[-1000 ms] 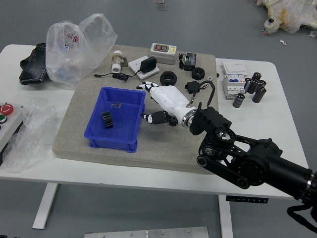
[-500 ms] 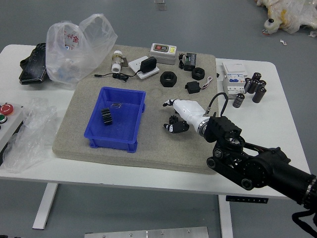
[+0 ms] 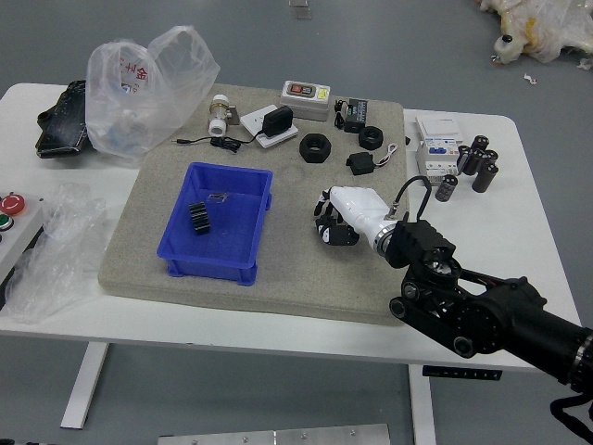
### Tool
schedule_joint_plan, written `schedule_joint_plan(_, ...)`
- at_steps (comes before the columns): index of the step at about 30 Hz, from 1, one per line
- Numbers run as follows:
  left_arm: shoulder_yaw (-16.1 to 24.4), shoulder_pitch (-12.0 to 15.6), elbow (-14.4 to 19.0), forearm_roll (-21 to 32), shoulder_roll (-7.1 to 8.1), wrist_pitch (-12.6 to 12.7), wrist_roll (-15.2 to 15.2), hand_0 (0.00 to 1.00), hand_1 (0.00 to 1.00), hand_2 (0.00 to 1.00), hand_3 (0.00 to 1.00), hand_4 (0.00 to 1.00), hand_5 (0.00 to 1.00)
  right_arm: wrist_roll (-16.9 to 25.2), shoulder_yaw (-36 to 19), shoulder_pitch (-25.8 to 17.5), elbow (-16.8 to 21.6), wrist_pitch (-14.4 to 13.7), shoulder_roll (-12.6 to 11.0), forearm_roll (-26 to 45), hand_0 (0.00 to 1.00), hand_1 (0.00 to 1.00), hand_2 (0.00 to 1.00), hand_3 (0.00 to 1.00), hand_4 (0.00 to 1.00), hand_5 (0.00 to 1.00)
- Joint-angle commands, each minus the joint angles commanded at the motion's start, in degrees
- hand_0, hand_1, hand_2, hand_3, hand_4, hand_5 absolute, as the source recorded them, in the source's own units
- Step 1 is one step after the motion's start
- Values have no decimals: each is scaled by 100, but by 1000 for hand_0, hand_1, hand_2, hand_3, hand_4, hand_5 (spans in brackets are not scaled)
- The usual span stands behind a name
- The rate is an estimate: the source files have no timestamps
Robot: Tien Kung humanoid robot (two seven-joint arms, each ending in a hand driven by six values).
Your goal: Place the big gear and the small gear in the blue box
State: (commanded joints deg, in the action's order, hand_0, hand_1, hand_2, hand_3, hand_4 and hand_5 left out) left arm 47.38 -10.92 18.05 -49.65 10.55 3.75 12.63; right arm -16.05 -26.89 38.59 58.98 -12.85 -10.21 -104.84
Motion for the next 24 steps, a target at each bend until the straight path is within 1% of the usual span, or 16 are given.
schedule_joint_plan(4, -21, -4, -2, 21, 4, 2, -11, 584, 532, 535, 644, 661, 162, -1, 35, -6, 6, -41, -11, -22, 187, 369, 334, 406, 2, 2)
schedule_joint_plan(5, -22, -4, -2, 23, 5, 2, -11, 584, 533, 536, 644, 661, 161, 4, 35, -3, 16, -54, -15, -25, 185, 366, 292, 347, 2, 2)
schedule_joint_plan(16, -29, -9, -1, 23, 2, 1, -13, 583, 533, 535, 644, 661, 162, 119, -147, 53, 244, -215, -82, -39, 183, 365, 293, 340, 2, 2)
schedule_joint_plan(17, -29, -8, -1, 24, 1, 1, -12, 583, 533, 535, 644, 661, 163, 120, -219, 26, 280, -190, -96, -62, 221, 464, 580, 574, 58, 157)
schedule_joint_plan(20, -26, -2, 0, 21, 0, 0, -9, 583, 533, 535, 644, 661, 163, -37, -510, -102, 497, 43, -168, -232, 221, 464, 580, 574, 58, 157)
schedule_joint_plan(22, -26, 0, -1, 19, 2, -2, -9, 583, 533, 535, 644, 661, 163, -335, -759, -269, 759, 344, -272, -469, 221, 464, 580, 574, 58, 157)
schedule_joint_plan(23, -31, 2, -1, 28, 3, 0, -13, 583, 533, 535, 644, 660, 164, -520, -887, -367, 911, 526, -343, -593, 226, 474, 859, 901, 728, 301)
schedule_joint_plan(24, -33, 3, -2, 31, 4, 1, -15, 583, 533, 535, 644, 660, 164, -684, -994, -447, 1045, 684, -403, -696, 226, 474, 859, 901, 728, 301)
